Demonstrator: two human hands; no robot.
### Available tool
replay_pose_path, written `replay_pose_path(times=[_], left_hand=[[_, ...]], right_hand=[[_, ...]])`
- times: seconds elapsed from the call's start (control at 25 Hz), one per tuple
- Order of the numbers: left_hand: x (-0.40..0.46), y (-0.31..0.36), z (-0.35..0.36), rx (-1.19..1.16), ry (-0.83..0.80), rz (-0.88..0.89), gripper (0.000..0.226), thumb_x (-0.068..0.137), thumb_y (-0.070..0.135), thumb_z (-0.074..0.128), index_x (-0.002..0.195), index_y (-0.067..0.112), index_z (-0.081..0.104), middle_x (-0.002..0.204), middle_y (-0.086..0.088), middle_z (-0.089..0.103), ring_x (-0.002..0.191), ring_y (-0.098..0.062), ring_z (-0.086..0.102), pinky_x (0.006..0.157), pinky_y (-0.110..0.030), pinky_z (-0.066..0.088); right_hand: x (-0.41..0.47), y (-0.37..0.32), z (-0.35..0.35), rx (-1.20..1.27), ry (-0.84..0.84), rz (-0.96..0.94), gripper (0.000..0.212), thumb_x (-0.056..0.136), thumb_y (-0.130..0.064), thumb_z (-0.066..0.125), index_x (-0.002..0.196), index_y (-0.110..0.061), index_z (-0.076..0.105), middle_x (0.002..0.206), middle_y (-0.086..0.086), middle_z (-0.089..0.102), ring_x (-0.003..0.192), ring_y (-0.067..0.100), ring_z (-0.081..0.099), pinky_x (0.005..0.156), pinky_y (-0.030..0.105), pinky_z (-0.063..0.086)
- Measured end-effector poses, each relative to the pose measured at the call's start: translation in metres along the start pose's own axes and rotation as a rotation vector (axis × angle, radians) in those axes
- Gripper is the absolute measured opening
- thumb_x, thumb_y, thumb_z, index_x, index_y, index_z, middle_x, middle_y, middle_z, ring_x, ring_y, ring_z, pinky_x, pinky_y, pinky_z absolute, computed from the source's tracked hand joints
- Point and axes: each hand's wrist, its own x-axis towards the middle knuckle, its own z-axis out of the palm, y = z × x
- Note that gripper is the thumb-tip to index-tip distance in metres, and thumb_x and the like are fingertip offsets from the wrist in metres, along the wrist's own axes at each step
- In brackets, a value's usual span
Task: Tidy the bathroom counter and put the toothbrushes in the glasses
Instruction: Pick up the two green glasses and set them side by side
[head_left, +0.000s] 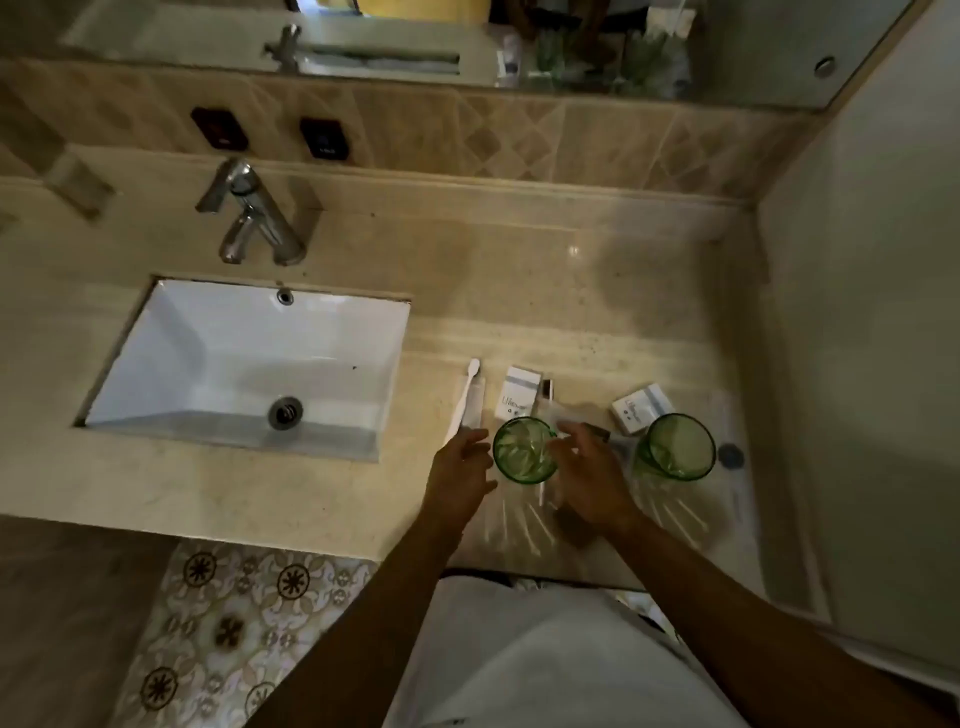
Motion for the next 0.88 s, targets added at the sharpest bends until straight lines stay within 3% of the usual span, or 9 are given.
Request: replay_pose_path(times=[0.12,0.28,0.36,0.44,0.48,0.6,0.8,0.88], left_hand=[[0.009,-0.005,-0.001,0.002,-0.097,-0.037,0.044,0.092,-0.011,0.052,0.129,0.011,0.058,0.133,-0.013,0.057,0.121,-0.032,0.057,0.091,-0.047,0.056],[0.016,-0.013,-0.008,-0.009,-0.203,-0.074,0.049,0.089,-0.018,0.053,0.123,0.018,0.059,0.132,-0.011,0.059,0.123,-0.028,0.057,0.092,-0.045,0.056],[0.017,-0.009,-0.011,-0.011,-0.241,-0.056,0.048,0.086,-0.019,0.056,0.115,0.019,0.063,0.124,-0.010,0.064,0.115,-0.026,0.064,0.087,-0.042,0.058],[0.020,-0.004,-0.015,-0.034,-0.254,-0.076,0.047,0.086,-0.021,0.056,0.106,0.020,0.066,0.114,-0.009,0.069,0.104,-0.024,0.069,0.084,-0.039,0.059],[0.021,0.000,-0.016,-0.041,-0.256,-0.093,0.046,0.086,-0.021,0.055,0.104,0.020,0.067,0.111,-0.010,0.070,0.100,-0.024,0.070,0.084,-0.038,0.059],[0.027,0.013,-0.020,-0.057,-0.251,-0.097,0.044,0.085,-0.020,0.054,0.104,0.017,0.068,0.114,-0.015,0.070,0.103,-0.031,0.070,0.084,-0.040,0.059],[0.039,0.045,-0.018,-0.058,-0.195,0.015,0.043,0.087,-0.018,0.055,0.111,0.015,0.069,0.110,-0.013,0.071,0.099,-0.029,0.070,0.081,-0.041,0.061],[0.052,0.057,-0.015,-0.036,-0.152,0.069,0.038,0.088,-0.011,0.061,0.116,0.013,0.070,0.110,-0.010,0.072,0.100,-0.025,0.071,0.081,-0.037,0.061]], right_hand=[[0.019,0.024,0.014,0.141,0.023,0.103,0.029,0.087,-0.061,0.038,0.098,-0.050,0.063,0.093,-0.006,0.071,0.090,0.022,0.067,0.094,0.060,0.049],[0.019,0.033,0.024,0.188,0.054,0.218,0.030,0.081,-0.073,0.035,0.094,-0.063,0.060,0.098,-0.011,0.072,0.091,0.019,0.072,0.096,0.053,0.050],[0.022,0.038,0.029,0.226,0.053,0.228,0.026,0.078,-0.077,0.038,0.089,-0.067,0.060,0.105,-0.010,0.071,0.102,0.022,0.069,0.094,0.050,0.052],[0.019,0.029,0.033,0.290,0.099,0.241,0.039,0.076,-0.086,0.037,0.093,-0.062,0.063,0.114,-0.004,0.070,0.109,0.021,0.066,0.097,0.049,0.052],[0.016,0.019,0.032,0.321,0.108,0.248,0.043,0.080,-0.083,0.038,0.095,-0.054,0.065,0.114,-0.002,0.071,0.106,0.021,0.068,0.092,0.046,0.055],[0.011,-0.003,0.030,0.476,0.158,0.273,0.028,0.100,-0.048,0.043,0.095,-0.032,0.065,0.102,0.009,0.072,0.087,0.028,0.072,0.061,0.032,0.056],[0.031,-0.029,0.014,0.606,0.163,0.198,0.030,0.101,-0.018,0.040,0.109,-0.018,0.069,0.097,0.011,0.073,0.071,0.028,0.071,0.065,0.038,0.057],[0.044,-0.041,0.002,0.596,0.112,0.133,0.035,0.096,0.000,0.042,0.117,-0.013,0.066,0.098,0.010,0.071,0.069,0.026,0.071,0.064,0.034,0.058]])
